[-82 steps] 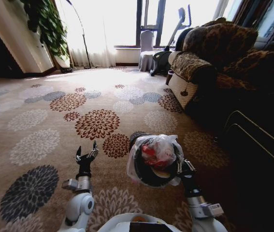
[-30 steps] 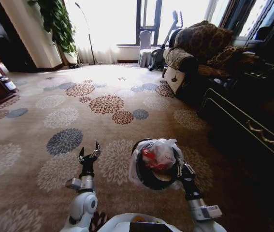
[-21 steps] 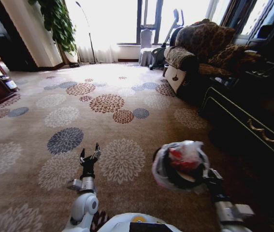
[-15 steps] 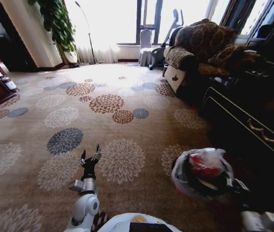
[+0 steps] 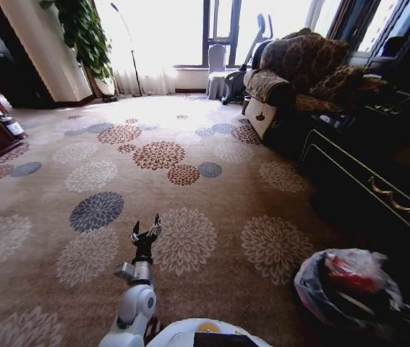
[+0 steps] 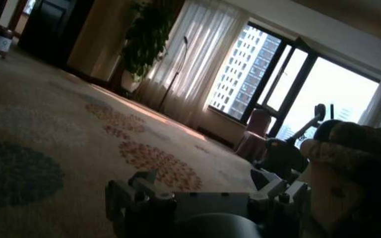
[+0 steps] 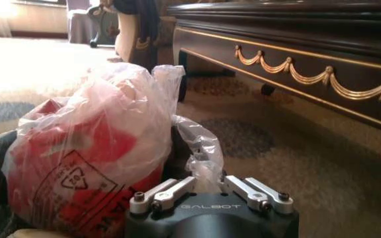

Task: Pick up the trash from the ground and place it into the trash bin.

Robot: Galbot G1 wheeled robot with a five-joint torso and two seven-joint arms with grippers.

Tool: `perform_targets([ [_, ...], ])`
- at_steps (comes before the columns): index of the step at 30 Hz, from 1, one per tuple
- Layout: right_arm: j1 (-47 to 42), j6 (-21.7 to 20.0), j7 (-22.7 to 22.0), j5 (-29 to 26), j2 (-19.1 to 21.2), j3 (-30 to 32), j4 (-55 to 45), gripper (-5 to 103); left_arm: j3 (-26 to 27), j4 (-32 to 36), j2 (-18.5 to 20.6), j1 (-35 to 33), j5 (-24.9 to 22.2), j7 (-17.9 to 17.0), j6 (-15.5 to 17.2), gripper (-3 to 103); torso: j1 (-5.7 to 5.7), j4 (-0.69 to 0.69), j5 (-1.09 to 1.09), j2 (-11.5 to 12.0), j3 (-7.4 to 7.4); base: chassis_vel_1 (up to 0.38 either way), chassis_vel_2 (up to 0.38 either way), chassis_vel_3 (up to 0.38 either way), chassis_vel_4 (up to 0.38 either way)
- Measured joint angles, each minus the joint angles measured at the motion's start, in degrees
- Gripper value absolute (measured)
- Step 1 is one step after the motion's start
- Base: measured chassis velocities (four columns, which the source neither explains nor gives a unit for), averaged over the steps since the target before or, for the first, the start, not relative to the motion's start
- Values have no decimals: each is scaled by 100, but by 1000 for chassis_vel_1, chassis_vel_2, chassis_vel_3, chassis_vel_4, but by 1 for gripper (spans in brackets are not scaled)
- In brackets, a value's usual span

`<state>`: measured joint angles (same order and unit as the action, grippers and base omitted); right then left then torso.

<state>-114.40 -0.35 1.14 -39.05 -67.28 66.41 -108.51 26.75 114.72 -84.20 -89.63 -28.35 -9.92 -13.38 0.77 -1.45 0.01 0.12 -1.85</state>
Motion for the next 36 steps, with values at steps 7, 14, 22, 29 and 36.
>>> perform_targets([
  [7,126,-118,-11,22,324,228,638,0,-14,10,24,-72,25,9,-46,97,0,9,-3,0,0,0,0,0,0],
  [14,441,-249,-11,-238,662,309,1385,0,-23,-14,0,-46,45,21,-61,97,0,8,-2,0,0,0,0,0,0],
  [22,416,-423,-11,-377,610,457,1351,37,1,-18,-86,-129,119,18,-126,97,0,7,-2,0,0,0,0,0,0],
  [29,175,-400,-8,-384,384,694,1070,59,-33,-21,-160,-132,159,20,-131,97,0,7,1,0,0,0,0,0,0],
  [36,-79,-66,-7,-341,192,1022,801,86,-48,-14,-148,-158,175,47,-136,98,0,7,-1,0,0,0,0,0,0],
])
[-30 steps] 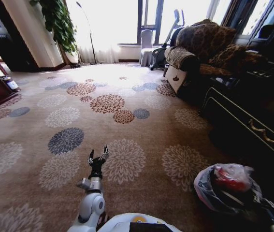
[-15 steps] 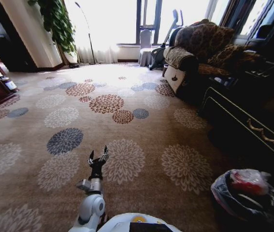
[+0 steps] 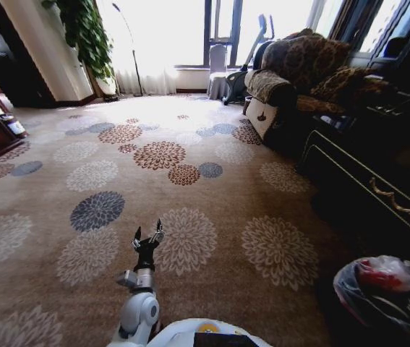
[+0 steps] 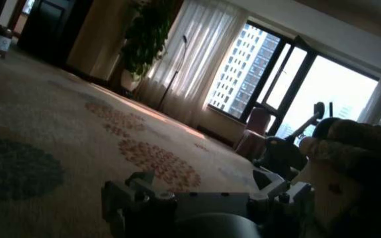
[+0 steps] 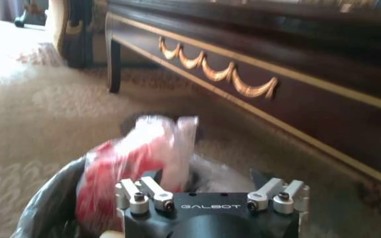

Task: Pick up the trash from the ground and place it into the trash bin.

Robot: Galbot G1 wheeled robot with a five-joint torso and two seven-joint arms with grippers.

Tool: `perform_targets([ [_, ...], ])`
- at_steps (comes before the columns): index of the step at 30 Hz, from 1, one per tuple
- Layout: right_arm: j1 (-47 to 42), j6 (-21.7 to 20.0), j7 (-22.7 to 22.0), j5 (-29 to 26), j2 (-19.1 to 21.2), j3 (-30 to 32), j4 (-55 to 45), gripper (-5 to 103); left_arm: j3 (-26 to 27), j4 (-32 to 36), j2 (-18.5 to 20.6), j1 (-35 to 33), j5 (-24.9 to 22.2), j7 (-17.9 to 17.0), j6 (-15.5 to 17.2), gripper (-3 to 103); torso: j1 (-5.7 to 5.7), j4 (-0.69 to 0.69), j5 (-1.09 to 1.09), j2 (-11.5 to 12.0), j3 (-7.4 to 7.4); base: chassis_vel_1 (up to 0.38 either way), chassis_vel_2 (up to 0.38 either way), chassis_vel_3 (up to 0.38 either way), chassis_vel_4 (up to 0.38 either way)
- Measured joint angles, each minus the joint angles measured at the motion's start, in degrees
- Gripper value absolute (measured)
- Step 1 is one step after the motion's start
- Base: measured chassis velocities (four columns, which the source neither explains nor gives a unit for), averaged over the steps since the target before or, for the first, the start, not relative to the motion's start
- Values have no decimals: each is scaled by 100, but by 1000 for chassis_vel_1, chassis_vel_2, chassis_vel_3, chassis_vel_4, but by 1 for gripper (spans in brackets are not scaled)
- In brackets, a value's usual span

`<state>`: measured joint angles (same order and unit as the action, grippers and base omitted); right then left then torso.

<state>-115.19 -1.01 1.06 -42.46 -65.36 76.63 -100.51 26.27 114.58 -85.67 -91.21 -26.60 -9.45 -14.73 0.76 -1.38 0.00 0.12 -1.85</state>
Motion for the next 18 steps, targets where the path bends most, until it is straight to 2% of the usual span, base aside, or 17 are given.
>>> perform_targets([
  [1,-20,98,0,37,-46,63,-82,91,0,17,11,-7,3,23,0,98,0,-1,1,0,0,0,0,0,0],
  [2,-20,98,0,37,-46,63,-82,91,0,17,11,-7,3,23,0,98,0,-1,1,0,0,0,0,0,0],
  [4,-80,352,0,322,-209,259,-337,98,18,60,59,-48,39,165,-3,98,0,-2,1,0,0,0,0,0,0],
  [5,-107,530,-1,461,-294,352,-477,100,39,81,103,-73,72,265,-9,98,0,0,0,0,0,0,0,0,0],
  [6,-107,530,-1,461,-294,352,-477,100,39,81,103,-73,72,265,-9,98,0,0,0,0,0,0,0,0,0],
  [8,-219,1063,-1,399,-441,451,-1013,100,70,182,275,-144,162,508,-31,99,0,2,-2,0,0,0,0,0,0],
  [9,-239,1190,-3,278,-501,461,-1298,100,76,243,362,-187,206,601,-33,99,0,1,-3,0,0,0,0,0,0],
  [10,-239,1190,-3,278,-501,461,-1298,100,76,243,362,-187,206,601,-33,99,0,1,-3,0,0,0,0,0,0],
  [13,-80,1270,-2,14,-672,181,-2367,100,57,566,542,-425,382,884,38,99,0,2,-2,0,0,0,0,0,0],
  [16,36,1206,-2,7,-711,-3,-2706,100,18,712,572,-545,445,943,83,99,0,-1,0,0,0,0,0,0,0],
  [17,224,1070,-4,21,-765,-355,-3143,100,-82,943,595,-743,549,968,125,99,0,-3,-2,0,0,0,0,0,0],
  [18,466,832,1,149,-827,-959,-3615,100,-276,1324,571,-1069,802,825,224,100,0,-2,-1,1,-1,0,0,0,0],
])
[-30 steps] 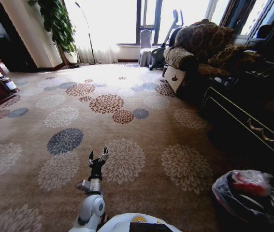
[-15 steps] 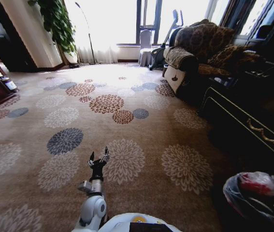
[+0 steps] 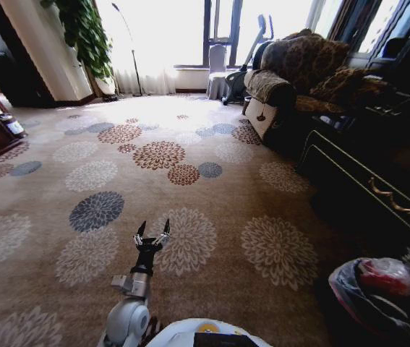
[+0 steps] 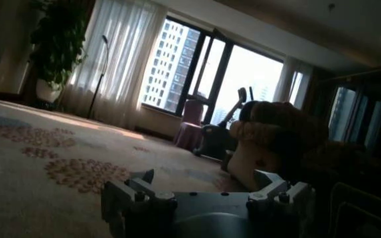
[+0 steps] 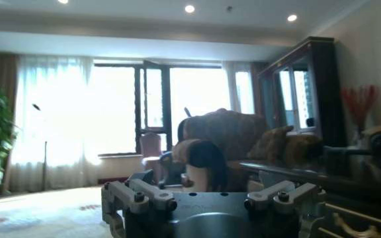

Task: Pick up the trash from the ground and place it into the trash bin.

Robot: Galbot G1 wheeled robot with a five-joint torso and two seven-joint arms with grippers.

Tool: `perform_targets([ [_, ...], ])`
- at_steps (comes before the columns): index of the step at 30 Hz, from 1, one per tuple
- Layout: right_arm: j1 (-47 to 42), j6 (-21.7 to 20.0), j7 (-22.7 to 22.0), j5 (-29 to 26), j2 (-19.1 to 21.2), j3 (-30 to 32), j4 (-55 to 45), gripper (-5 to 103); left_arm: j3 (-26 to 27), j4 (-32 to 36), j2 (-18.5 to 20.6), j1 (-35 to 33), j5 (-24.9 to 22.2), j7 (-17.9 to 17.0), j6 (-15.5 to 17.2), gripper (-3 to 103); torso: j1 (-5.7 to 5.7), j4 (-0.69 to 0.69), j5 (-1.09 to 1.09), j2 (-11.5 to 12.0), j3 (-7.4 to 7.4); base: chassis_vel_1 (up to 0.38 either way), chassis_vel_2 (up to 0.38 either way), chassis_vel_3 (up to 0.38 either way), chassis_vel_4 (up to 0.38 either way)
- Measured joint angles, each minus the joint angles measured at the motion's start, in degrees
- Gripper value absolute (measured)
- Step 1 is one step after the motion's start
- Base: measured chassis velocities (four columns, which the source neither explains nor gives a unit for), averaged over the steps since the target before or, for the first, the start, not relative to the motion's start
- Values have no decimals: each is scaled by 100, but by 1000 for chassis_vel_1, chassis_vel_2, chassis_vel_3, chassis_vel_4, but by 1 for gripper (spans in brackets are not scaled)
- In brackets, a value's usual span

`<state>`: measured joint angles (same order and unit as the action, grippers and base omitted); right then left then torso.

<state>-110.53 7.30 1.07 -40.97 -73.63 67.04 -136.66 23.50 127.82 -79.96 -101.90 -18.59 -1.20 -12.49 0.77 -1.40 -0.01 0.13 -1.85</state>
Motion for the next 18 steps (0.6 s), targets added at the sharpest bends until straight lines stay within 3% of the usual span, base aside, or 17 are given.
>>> perform_targets([
  [1,207,-232,-1,120,-38,-435,-279,100,-152,349,-110,-297,263,-208,83,100,0,-1,4,0,0,0,0,0,0],
  [4,477,-542,-2,318,-31,-839,-447,100,-241,703,-336,-742,638,-474,76,97,0,0,3,0,1,0,0,0,0],
  [8,615,-754,-3,434,101,-982,-414,100,-187,864,-491,-1259,968,-754,-101,99,0,1,0,0,0,0,0,0,0],
  [14,647,-906,-4,639,280,-1038,-40,100,-18,1108,-461,-1893,956,-1063,-243,99,0,3,3,0,1,0,0,0,0],
  [18,749,-741,-4,900,271,-1402,328,100,162,1201,-404,-2247,905,-1183,-412,100,0,3,2,0,0,0,0,0,0],
])
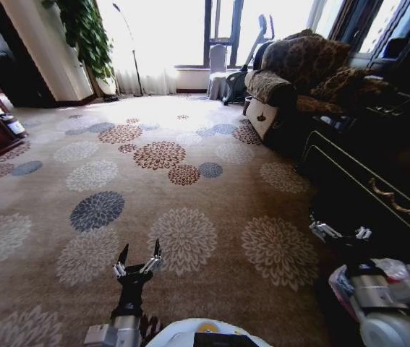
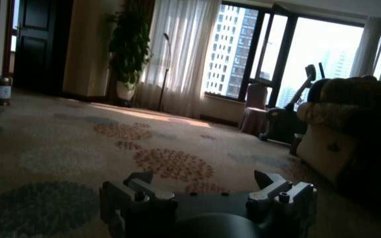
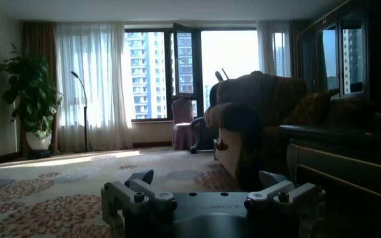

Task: Pick up the trash from the ground and place it into the trash bin.

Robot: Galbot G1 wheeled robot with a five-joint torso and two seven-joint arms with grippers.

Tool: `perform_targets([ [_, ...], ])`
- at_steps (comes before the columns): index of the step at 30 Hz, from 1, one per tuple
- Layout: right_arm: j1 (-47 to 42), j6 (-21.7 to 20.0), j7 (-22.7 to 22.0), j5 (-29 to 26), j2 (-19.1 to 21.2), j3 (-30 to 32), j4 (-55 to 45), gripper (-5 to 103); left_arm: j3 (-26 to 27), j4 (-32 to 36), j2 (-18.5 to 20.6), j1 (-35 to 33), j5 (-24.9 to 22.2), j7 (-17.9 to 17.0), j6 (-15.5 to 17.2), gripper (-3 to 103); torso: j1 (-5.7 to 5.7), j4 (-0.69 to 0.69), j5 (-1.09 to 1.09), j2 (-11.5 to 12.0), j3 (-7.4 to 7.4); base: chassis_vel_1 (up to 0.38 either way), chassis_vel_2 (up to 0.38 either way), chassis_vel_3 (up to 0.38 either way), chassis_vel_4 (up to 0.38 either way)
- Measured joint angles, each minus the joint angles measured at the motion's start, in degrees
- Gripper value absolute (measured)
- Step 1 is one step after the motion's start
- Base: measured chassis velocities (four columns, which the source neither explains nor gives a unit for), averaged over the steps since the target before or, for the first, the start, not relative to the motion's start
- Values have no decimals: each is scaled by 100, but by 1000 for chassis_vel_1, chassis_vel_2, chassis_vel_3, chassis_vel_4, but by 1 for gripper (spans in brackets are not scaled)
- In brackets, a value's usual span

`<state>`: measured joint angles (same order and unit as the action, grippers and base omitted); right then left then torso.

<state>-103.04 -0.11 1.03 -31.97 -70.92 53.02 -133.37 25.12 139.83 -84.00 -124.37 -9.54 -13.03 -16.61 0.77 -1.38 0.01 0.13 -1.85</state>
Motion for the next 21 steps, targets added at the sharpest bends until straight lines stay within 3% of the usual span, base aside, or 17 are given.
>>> perform_targets([
  [11,6,47,0,198,-68,-361,-51,100,-12,63,-115,107,8,14,14,100,1,0,-1,0,0,4,-6,-6,4],
  [21,-87,75,1,126,-24,-249,2,100,-137,-56,-278,251,178,-91,197,100,-1,0,0,0,2,145,-143,-137,144],
])
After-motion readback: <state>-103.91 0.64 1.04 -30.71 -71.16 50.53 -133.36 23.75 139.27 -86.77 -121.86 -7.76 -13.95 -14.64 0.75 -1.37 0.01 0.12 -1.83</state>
